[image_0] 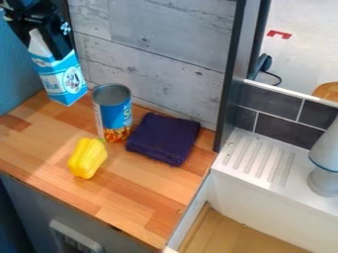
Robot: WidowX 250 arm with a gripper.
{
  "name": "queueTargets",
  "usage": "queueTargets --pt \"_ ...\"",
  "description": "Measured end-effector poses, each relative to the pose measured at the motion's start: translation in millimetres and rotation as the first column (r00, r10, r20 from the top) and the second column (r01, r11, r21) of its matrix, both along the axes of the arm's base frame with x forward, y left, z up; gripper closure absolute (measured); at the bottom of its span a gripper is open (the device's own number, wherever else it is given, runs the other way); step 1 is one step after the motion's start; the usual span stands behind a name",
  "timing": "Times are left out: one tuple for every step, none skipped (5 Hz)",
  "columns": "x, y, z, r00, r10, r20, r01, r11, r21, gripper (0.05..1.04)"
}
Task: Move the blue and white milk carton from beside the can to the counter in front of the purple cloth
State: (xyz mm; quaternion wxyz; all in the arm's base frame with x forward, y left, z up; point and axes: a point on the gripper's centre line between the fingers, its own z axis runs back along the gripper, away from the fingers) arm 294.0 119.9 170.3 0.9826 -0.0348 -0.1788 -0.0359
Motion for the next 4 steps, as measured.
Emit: queueTargets --pt "-15.3 -45.1 -12.6 0.992 -0.124 0.0 0.124 0.992 -0.009 0.254" --pt "-0.2 -83.4 -41.6 0.975 -0.222 0.02 0.221 0.974 0.048 0.254" --pt "14.7 -110.2 -78.6 0.962 -0.27 -0.042 0.272 0.961 0.049 0.254" --pt "26.9 -131.0 -100.3 0.951 -0.298 -0.079 0.304 0.949 0.082 0.254"
